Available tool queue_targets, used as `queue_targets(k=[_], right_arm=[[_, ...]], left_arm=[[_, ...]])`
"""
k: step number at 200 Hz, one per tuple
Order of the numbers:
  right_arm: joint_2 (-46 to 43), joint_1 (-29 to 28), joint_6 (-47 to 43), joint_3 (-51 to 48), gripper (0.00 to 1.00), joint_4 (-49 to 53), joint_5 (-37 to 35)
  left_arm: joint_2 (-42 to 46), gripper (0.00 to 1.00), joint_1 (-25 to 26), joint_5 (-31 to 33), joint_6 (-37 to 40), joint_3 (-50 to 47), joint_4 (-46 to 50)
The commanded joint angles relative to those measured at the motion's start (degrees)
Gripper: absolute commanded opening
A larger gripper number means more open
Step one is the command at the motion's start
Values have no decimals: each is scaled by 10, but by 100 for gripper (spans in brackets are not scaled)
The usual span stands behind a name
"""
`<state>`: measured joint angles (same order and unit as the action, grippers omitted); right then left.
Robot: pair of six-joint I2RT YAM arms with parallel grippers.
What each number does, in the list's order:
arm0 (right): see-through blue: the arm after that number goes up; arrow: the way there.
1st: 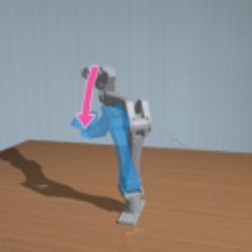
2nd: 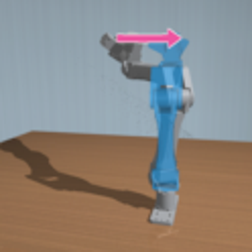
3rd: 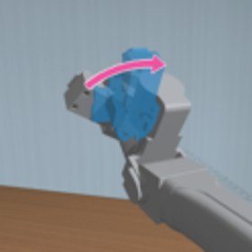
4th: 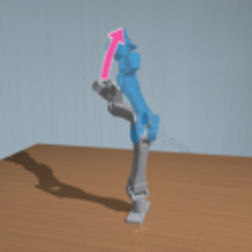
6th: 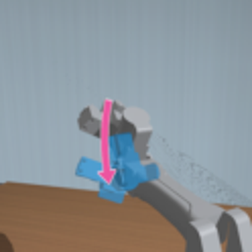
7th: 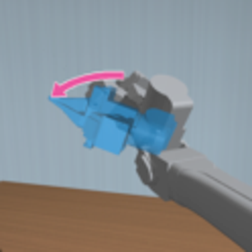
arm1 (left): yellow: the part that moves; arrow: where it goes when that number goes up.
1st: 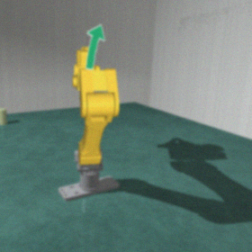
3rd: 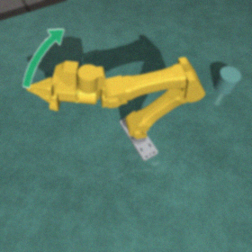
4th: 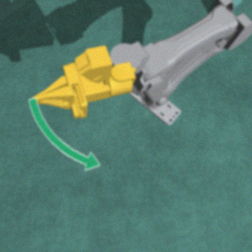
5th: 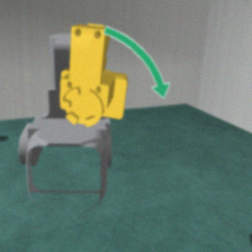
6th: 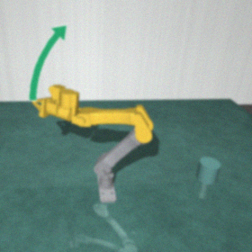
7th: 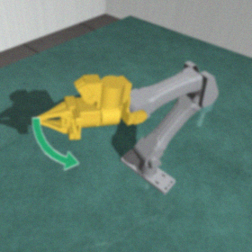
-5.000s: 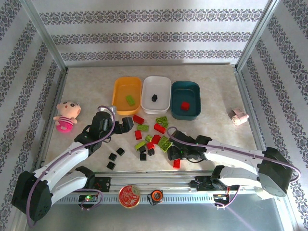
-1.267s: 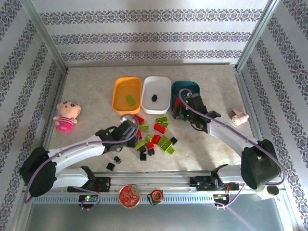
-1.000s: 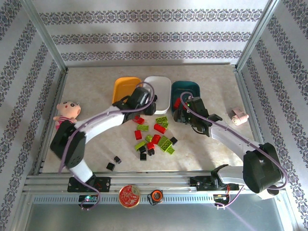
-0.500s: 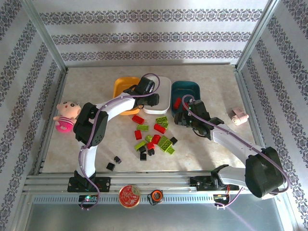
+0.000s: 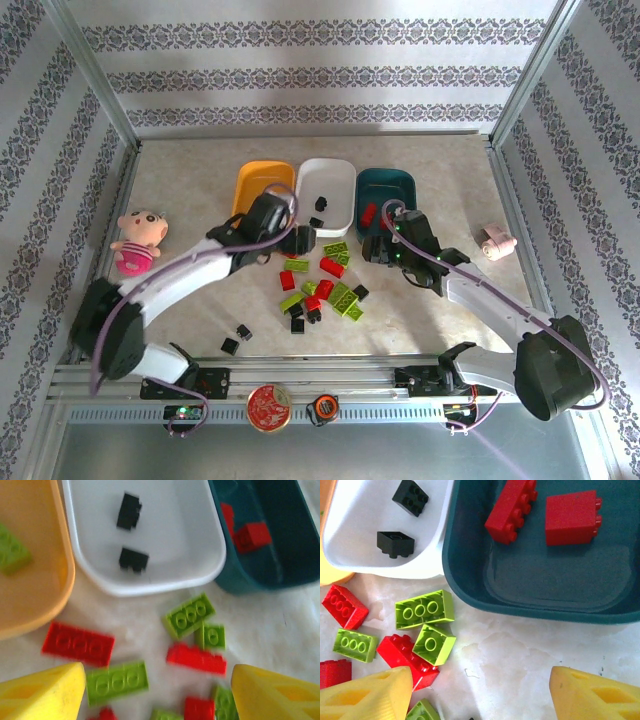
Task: Sort the legos into containers by color
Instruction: Pick up the lego from the middle-left of the table.
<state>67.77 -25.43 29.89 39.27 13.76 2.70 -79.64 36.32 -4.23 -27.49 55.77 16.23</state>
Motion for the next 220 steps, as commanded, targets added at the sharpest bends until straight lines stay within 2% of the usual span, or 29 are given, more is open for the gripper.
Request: queue_targets(k=[1, 30, 71, 119, 142, 175, 220], right_arm=[[-1, -8, 7, -12, 73, -3, 8], [6, -13, 8, -17, 73, -12, 8], [16, -15, 12, -20, 73, -29, 13], [14, -17, 11, -23, 73, -32, 13], [11, -16, 8, -21, 73, -31, 12], [10, -16, 6, -18, 73, -29, 9], [12, -13, 5, -19, 73, -29, 8]], left_arm=[[66, 77, 23, 31, -49, -91, 61], [165, 77, 61, 58, -105, -175, 137], [249, 77, 99, 96, -155, -213, 244], [205, 75, 157, 150, -195, -243, 271], [192, 74, 158, 143, -202, -254, 259], [175, 65, 165, 133, -204, -258, 266], [143, 61, 194, 130, -225, -268, 264]])
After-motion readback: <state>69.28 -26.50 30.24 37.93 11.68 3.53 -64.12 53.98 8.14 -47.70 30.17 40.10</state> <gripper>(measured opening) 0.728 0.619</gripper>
